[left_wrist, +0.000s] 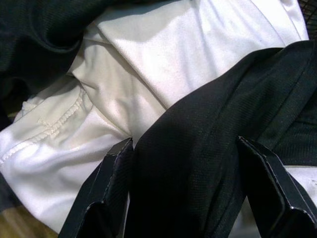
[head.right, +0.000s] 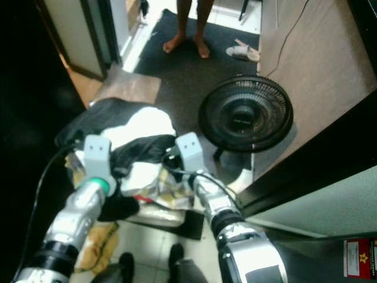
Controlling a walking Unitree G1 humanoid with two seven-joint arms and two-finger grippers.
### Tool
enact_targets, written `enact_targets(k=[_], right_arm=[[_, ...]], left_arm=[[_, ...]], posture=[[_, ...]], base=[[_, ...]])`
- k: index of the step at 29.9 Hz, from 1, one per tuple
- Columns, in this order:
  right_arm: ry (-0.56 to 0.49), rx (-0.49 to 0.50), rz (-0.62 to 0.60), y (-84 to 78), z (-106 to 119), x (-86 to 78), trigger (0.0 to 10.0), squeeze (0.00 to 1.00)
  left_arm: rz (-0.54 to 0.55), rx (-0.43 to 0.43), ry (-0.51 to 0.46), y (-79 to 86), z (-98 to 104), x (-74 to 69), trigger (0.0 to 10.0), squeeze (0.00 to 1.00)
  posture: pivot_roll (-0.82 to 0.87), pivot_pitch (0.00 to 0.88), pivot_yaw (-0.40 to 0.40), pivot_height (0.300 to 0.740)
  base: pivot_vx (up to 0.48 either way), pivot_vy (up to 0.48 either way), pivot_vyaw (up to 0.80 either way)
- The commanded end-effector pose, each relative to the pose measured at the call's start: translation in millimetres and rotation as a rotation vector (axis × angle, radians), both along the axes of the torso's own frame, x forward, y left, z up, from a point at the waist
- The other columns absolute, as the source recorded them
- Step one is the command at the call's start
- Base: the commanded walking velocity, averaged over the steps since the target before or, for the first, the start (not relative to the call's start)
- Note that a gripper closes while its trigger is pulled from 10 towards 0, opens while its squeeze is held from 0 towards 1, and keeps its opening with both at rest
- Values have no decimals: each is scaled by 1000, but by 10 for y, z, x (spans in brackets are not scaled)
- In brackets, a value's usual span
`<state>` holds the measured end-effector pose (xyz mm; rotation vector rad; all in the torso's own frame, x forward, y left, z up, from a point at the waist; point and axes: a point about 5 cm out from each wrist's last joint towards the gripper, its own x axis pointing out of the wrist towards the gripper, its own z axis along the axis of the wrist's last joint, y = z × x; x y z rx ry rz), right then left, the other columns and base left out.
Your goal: Clothes washing
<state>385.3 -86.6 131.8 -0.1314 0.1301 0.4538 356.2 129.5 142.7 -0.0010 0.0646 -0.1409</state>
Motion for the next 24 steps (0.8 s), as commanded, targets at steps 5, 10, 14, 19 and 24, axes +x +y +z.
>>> enact_targets(k=[5, 10, 14, 19, 24], right_arm=[[85, -56, 25, 54, -168, -64, 10000, 0], [48, -85, 29, 104, -50, -11, 8039, 0], [36, -87, 19, 103, 0, 14, 6627, 0], [14, -102, 1, 78, 105, 68, 5804, 0], [4, -120, -10, 40, 140, 89, 5725, 0]], left_arm=[[9, 17, 60, 39, -157, -77, 10000, 0], [19, 20, 64, 65, -167, -97, 10000, 0], [20, 19, 65, 62, -171, -100, 10000, 0], [19, 17, 67, 51, -171, -106, 10000, 0], [17, 17, 68, 44, -168, -108, 10000, 0]], posture=[[117, 443, -30, 740], [119, 446, -36, 740], [119, 445, -39, 740], [116, 447, -40, 740], [116, 447, -39, 740]], base=[[0, 0, 0], [0, 0, 0], [0, 0, 0], [0, 0, 0], [0, 0, 0]])
